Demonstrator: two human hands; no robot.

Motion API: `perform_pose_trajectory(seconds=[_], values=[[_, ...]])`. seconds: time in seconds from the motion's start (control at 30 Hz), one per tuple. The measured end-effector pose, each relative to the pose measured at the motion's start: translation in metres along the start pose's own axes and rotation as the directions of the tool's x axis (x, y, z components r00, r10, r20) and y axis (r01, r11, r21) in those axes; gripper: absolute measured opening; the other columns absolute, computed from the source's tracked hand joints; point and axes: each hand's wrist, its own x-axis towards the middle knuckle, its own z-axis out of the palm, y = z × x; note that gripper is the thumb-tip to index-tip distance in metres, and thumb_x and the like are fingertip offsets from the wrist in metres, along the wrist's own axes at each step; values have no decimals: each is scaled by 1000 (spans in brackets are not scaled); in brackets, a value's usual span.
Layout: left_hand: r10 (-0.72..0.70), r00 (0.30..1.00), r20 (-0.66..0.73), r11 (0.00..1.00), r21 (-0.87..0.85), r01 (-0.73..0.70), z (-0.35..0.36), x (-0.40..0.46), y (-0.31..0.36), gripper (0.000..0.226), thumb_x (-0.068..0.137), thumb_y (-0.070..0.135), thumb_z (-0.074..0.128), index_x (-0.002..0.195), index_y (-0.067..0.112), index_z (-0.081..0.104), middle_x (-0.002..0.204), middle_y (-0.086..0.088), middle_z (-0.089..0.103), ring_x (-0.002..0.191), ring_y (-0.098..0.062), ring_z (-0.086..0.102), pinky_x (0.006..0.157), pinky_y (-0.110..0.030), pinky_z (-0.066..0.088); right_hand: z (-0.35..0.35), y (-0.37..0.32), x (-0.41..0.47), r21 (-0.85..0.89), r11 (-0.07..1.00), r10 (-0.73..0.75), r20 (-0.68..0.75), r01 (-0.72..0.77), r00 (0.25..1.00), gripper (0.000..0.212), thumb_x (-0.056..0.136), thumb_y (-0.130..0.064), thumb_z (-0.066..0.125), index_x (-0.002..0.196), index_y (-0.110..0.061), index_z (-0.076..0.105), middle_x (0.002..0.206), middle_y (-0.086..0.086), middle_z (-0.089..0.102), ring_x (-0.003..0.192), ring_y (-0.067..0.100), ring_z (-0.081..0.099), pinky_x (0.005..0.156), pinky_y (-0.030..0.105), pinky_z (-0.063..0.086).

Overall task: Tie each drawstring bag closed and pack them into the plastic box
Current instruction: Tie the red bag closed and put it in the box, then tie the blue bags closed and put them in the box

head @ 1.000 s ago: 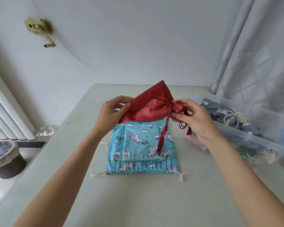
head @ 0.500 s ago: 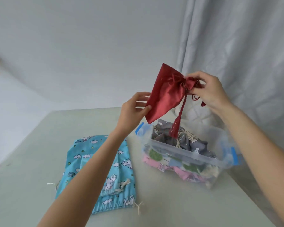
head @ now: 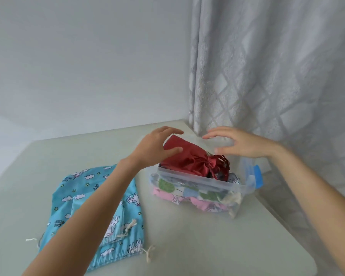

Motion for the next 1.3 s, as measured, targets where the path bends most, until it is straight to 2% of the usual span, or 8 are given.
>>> perform_pose_trajectory(seconds=[0.1,0.2,0.33,0.47,0.63,0.9,1.13,1.3], values=[[-35,975,217,998,54,24,4,6,3,55,78,51,68,127,33,51,127,10,54,115,-11,50,95,-23,36,13,-13,3,-6,999,-53,-124,52,991,32,87,-41,59,118,-32,61,128,-13,51,121,1,42,100,11,29],[-67,935,348,998,35,58,4,8,0,62,73,48,74,128,34,50,128,11,53,115,-7,48,96,-20,34,36,-13,13,-227,973,-52,-10,48,999,40,85,-47,60,122,-32,58,135,-11,47,126,9,39,103,27,30],[-76,894,443,997,7,81,-2,14,-13,62,75,31,77,130,34,49,133,10,52,120,-12,48,104,-26,36,42,-2,19,-420,908,4,-19,-11,1000,46,83,-47,63,124,-30,55,131,-12,52,123,13,41,99,31,36],[-99,855,509,951,302,-70,1,25,-17,71,77,17,68,139,32,37,143,8,42,130,-15,40,104,-30,35,40,3,18,-433,899,41,-71,-68,997,46,84,-41,63,127,-26,54,130,-11,53,123,13,40,100,35,37],[-102,888,449,865,481,-144,14,32,-20,57,89,25,56,140,32,34,137,2,49,124,-22,46,101,-37,40,47,4,18,-444,892,65,-58,-84,996,50,86,-47,59,130,-24,52,133,-8,52,127,15,37,101,35,36],[-17,980,197,967,252,-34,-4,7,-19,35,99,28,40,132,39,46,126,15,58,120,-13,46,95,-31,41,37,-32,11,-135,991,-37,-287,-2,957,35,90,-41,56,122,-28,58,130,-12,54,124,8,40,101,28,31],[-37,939,-343,987,133,88,-33,-76,-7,32,91,47,41,104,33,66,88,18,70,82,-8,63,73,-32,51,87,-110,10,-72,971,-229,-555,228,800,18,89,-20,58,105,-20,67,89,-11,69,77,6,63,70,32,54],[-193,950,-244,965,128,229,-40,-165,-28,36,84,54,43,97,31,68,73,19,67,68,3,59,69,-28,53,177,-143,13,-26,971,-236,-283,239,930,17,87,-24,60,102,-23,67,81,-10,68,69,10,60,65,32,51]])
